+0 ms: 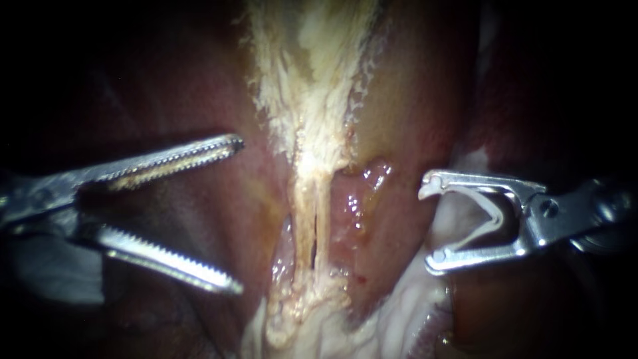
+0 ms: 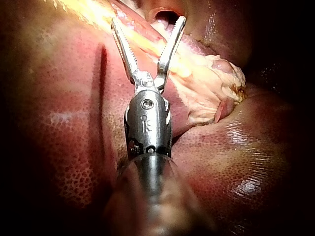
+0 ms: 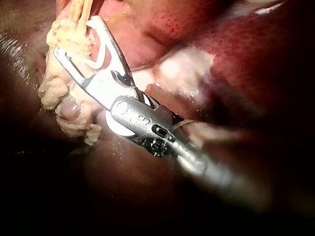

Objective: Grabbing gallbladder

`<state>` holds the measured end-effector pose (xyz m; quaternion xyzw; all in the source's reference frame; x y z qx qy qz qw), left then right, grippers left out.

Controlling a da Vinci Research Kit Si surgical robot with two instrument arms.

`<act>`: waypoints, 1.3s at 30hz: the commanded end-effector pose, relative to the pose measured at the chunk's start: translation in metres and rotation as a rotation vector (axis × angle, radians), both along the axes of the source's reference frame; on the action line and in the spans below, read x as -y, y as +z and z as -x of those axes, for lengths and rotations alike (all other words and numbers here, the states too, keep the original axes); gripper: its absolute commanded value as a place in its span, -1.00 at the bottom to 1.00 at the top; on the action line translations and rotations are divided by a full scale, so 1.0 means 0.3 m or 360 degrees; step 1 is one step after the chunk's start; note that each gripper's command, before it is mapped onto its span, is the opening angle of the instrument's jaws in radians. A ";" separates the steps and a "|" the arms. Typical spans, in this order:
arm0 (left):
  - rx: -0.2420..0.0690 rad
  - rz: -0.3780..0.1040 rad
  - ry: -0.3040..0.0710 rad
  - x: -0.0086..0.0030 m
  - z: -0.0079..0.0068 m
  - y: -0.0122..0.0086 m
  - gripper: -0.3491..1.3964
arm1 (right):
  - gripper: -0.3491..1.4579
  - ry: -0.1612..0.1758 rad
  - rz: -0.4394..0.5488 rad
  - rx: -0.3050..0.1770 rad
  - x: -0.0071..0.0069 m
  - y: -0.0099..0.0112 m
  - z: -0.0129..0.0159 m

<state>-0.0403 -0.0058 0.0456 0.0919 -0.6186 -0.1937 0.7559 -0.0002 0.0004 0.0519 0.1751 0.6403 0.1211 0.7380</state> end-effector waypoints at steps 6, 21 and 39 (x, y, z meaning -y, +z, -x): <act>-0.0054 -0.0126 -0.0152 0.0019 0.0008 -0.0021 0.42 | 0.04 0.0001 -0.0001 0.0001 -0.0001 0.0000 -0.0001; -0.0358 -0.0503 -0.0442 0.0005 0.0174 -0.0051 0.13 | 0.04 0.0002 -0.0002 0.0002 -0.0007 0.0001 -0.0001; -0.0593 -0.0586 -0.0600 -0.0021 0.0205 0.0080 0.00 | 0.04 0.0002 -0.0003 0.0002 -0.0008 0.0000 -0.0002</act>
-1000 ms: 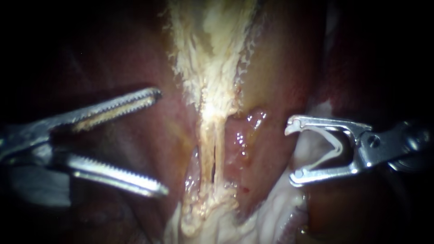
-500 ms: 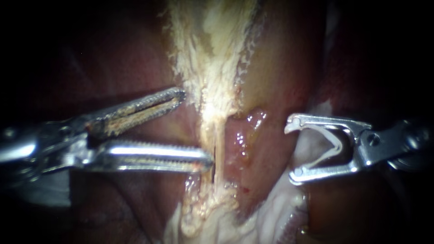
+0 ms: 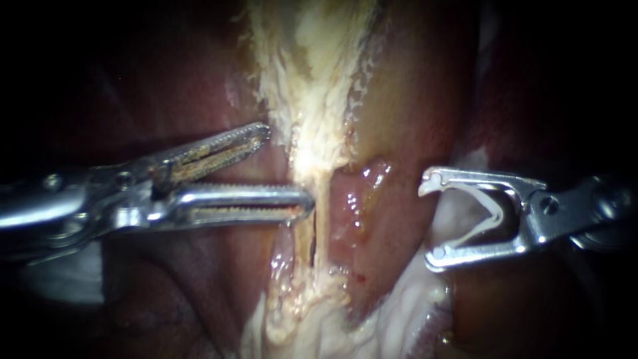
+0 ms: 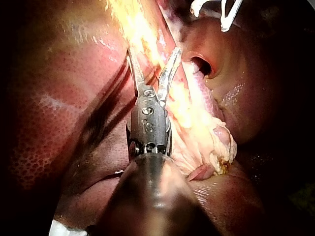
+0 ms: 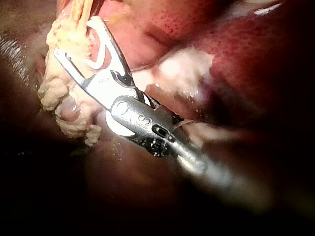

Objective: Grabbing gallbladder

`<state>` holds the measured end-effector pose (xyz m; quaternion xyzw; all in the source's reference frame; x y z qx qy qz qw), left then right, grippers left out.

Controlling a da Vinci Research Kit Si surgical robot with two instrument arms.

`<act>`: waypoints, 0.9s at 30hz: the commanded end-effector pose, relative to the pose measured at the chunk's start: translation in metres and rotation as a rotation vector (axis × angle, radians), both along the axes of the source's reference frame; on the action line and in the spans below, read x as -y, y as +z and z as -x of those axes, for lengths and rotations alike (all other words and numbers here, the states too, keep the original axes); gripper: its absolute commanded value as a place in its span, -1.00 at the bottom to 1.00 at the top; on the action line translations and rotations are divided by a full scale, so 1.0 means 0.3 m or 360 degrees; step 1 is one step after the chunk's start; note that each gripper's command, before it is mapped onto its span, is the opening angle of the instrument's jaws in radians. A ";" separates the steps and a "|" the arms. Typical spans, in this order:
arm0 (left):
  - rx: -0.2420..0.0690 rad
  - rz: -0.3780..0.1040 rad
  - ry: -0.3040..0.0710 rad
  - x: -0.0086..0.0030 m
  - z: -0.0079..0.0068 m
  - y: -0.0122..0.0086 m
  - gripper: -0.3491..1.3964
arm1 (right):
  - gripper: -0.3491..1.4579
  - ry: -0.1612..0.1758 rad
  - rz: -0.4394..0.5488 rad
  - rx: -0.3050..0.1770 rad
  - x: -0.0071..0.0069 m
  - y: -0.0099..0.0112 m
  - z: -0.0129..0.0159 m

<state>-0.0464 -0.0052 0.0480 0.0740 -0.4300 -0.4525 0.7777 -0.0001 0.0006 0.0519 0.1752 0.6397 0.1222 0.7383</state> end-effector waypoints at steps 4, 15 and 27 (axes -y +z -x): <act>-0.0020 -0.0014 -0.0021 -0.0011 0.0021 0.0007 -0.08 | 0.04 0.0000 -0.0001 0.0000 0.0000 -0.0002 0.0000; -0.0043 -0.0041 -0.0080 -0.0087 0.0100 -0.0005 -0.25 | 0.04 -0.0001 -0.0001 0.0000 0.0000 -0.0004 0.0002; -0.0120 -0.0124 -0.0079 -0.0132 0.0030 0.0058 -1.00 | 0.03 -0.0001 -0.0001 0.0000 -0.0001 -0.0007 0.0003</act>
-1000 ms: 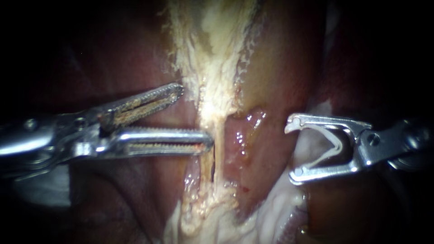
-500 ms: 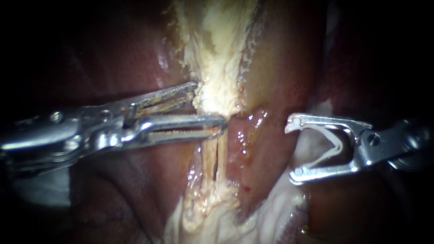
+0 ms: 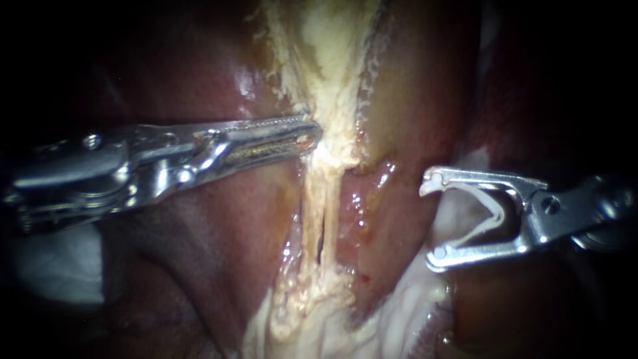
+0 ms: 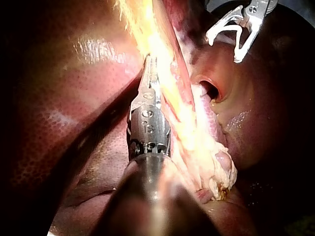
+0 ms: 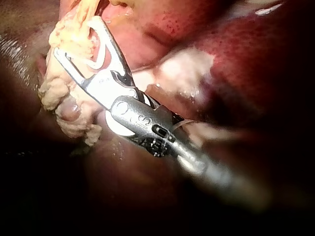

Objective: Grabbing gallbladder

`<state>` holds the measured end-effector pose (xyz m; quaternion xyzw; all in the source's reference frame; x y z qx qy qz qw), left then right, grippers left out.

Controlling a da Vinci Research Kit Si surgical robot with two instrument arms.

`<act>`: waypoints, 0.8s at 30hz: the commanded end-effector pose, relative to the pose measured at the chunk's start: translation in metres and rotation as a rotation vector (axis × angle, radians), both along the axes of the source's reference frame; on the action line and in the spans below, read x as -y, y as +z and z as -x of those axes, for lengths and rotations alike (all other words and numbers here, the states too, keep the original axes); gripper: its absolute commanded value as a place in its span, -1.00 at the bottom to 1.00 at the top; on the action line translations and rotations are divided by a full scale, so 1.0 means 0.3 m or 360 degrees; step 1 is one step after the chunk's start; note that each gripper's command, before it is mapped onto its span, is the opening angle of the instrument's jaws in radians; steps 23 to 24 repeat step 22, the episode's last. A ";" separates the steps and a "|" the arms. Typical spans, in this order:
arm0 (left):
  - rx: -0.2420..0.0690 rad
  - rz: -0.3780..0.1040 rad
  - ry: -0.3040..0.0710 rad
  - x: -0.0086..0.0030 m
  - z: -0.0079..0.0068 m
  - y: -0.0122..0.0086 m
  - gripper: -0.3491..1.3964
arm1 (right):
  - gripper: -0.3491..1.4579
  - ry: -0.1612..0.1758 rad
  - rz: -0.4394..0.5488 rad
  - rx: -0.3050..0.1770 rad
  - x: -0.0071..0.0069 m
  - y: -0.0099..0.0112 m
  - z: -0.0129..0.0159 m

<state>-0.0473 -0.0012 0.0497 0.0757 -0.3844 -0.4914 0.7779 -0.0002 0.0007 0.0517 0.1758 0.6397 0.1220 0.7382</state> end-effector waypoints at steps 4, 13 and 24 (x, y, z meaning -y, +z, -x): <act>-0.0026 -0.0054 0.0001 0.0003 -0.0014 0.0004 -1.00 | 0.03 0.0000 0.0000 0.0000 0.0000 -0.0002 0.0000; -0.0025 -0.0067 -0.0006 0.0020 -0.0008 -0.0021 -1.00 | 0.03 0.0000 -0.0001 0.0000 -0.0001 -0.0004 0.0001; -0.0010 -0.0077 0.0007 0.0024 -0.0006 -0.0031 -1.00 | 0.03 0.0000 -0.0001 0.0001 -0.0004 -0.0004 0.0000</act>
